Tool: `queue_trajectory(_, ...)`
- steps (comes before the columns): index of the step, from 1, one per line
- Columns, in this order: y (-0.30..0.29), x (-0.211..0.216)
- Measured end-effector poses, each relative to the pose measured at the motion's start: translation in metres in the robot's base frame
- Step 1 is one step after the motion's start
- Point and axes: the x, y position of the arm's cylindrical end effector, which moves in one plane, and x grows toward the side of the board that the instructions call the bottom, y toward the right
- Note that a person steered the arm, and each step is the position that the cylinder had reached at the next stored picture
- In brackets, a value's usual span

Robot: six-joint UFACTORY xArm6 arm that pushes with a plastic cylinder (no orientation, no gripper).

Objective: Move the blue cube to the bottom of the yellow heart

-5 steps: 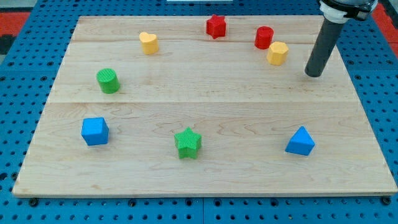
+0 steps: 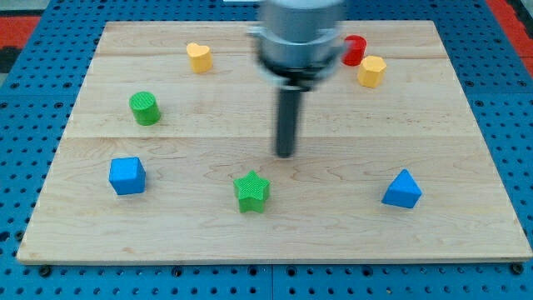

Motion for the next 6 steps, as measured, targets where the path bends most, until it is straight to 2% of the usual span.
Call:
queue_trajectory(1,-0.048,-0.012)
queue_trajectory(2,-0.123,-0.006)
queue_trajectory(3,-0.207,0.019)
queue_trajectory(4,-0.214,0.056)
queue_trajectory(6,-0.153,0.055)
